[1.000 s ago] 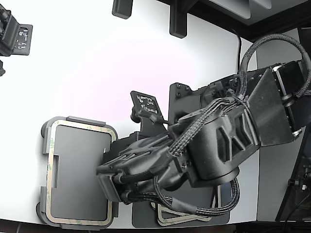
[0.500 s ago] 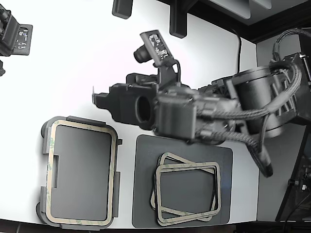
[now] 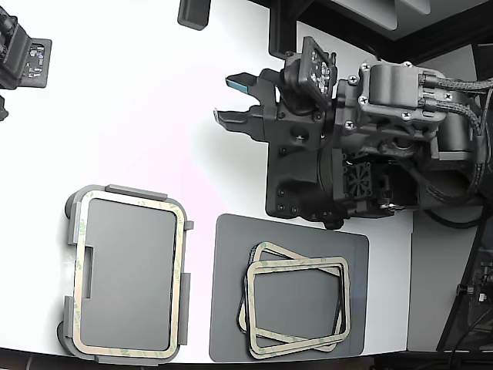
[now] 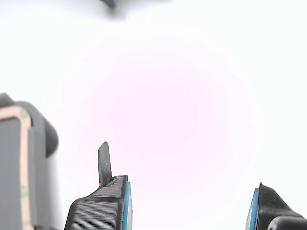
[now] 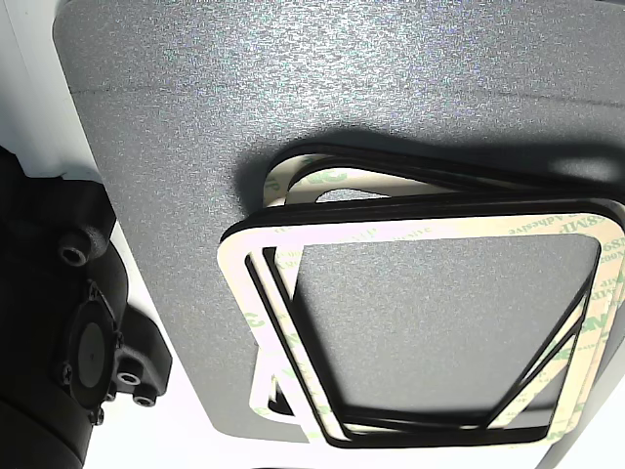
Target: Grab top frame and put it into gray box.
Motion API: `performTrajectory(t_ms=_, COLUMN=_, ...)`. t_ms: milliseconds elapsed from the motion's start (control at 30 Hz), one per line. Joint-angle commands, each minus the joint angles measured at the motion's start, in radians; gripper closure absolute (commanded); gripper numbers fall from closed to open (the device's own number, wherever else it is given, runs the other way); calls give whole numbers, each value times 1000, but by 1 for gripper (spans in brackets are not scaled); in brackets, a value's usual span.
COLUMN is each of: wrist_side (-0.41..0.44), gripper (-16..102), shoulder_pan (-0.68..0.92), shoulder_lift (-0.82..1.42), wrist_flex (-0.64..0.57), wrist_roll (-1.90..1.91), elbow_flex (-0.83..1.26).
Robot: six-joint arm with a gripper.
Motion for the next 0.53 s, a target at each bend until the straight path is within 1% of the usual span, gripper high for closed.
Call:
performTrajectory(t_ms=0, wrist_side=-3, gripper=-14, shoulder_pan=-15, shoulder_lift=219, wrist_flex=-6, wrist_roll=-29, elbow_flex=167)
performTrajectory(t_ms=67, wrist_side=0, gripper=-14, shoulder_pan=-14, shoulder_lift=275, wrist_flex=-2, wrist_roll=-32, elbow_flex=193)
performTrajectory(t_ms=100, wrist_side=-18, gripper=-14, shoulder_pan=-12, shoulder_lift=305, wrist_flex=-2, wrist_roll=-46, elbow_flex=204)
performTrajectory(t_ms=133, wrist_side=-18, gripper=-14, shoulder_pan=-12, shoulder_lift=319, wrist_flex=8, wrist_roll=-48, elbow_flex=207)
performTrajectory(t_ms=233, wrist_side=-3, gripper=-14, shoulder_pan=-12, shoulder_lift=319, wrist_flex=3, wrist_roll=-37, elbow_flex=209)
performTrajectory(t_ms=500, wrist_side=-6, gripper=-14, shoulder_pan=-12, shoulder_lift=321, wrist_flex=3, wrist_roll=-38, elbow_flex=209)
